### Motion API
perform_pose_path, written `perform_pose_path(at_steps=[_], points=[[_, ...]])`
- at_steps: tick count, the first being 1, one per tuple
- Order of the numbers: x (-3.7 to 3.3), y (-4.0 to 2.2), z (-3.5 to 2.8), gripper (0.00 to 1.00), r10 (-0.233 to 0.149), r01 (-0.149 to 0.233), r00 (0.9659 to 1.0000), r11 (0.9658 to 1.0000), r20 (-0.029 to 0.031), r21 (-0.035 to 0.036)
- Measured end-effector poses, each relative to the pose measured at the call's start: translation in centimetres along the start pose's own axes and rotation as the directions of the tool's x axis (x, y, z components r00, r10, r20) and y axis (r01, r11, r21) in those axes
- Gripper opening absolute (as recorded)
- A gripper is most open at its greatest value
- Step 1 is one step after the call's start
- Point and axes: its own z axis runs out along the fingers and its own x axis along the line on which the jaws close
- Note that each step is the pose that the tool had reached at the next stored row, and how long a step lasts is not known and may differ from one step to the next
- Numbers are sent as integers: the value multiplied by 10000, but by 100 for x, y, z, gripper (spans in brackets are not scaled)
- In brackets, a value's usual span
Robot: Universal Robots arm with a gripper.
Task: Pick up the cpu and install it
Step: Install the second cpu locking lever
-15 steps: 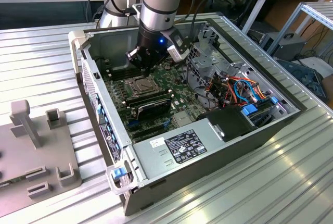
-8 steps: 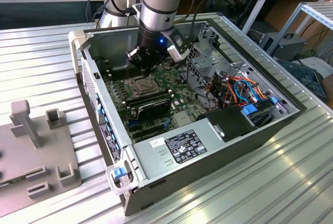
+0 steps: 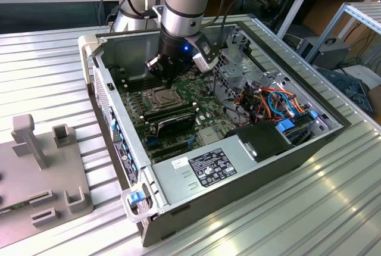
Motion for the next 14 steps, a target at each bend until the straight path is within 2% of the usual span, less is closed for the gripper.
perform_pose_path(at_steps=[6,10,14], points=[[-29,-76,-5,11,-1,1,10000,10000,0,0],[-36,-170,-12,11,0,0,10000,10000,0,0],[-36,-184,-13,11,0,0,10000,10000,0,1]])
